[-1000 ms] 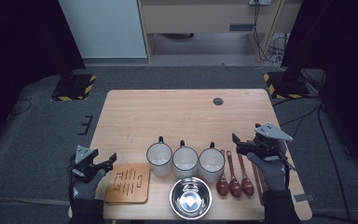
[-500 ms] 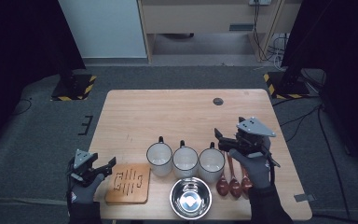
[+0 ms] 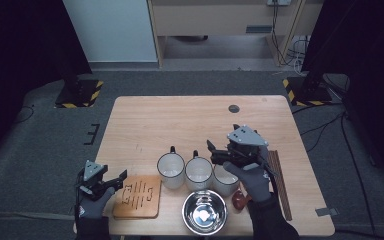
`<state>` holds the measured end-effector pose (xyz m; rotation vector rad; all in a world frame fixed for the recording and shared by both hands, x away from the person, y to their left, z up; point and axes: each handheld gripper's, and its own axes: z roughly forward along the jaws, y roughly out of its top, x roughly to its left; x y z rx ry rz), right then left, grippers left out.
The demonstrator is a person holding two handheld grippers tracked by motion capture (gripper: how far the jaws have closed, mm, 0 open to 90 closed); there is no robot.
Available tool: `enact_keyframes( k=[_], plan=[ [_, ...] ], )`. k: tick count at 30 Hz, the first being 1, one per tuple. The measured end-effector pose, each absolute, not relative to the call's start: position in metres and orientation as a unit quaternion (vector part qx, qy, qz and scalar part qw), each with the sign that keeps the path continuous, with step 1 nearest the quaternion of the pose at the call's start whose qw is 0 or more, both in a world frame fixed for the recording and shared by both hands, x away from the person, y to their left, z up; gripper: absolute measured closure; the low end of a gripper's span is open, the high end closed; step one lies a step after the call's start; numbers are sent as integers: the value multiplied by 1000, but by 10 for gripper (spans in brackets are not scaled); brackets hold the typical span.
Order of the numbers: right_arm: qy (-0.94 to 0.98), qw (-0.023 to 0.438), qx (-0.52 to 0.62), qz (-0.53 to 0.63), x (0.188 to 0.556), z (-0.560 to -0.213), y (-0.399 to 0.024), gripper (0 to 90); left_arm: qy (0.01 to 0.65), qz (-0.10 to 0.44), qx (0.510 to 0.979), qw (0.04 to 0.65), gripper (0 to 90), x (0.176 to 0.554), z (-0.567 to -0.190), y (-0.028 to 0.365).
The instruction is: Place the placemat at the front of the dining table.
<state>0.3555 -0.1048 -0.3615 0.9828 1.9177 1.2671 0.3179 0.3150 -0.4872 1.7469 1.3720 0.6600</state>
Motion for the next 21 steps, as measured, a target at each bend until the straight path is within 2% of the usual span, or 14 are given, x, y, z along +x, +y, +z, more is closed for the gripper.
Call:
enact_keyframes(
  k=[16,21],
  plan=[
    [740,303,346,491,340,-355,-49,96,542,259,692,400,186,318,-489,314],
    [748,290,335,494,335,-359,-29,77,543,261,690,402,186,317,-488,316]
  ],
)
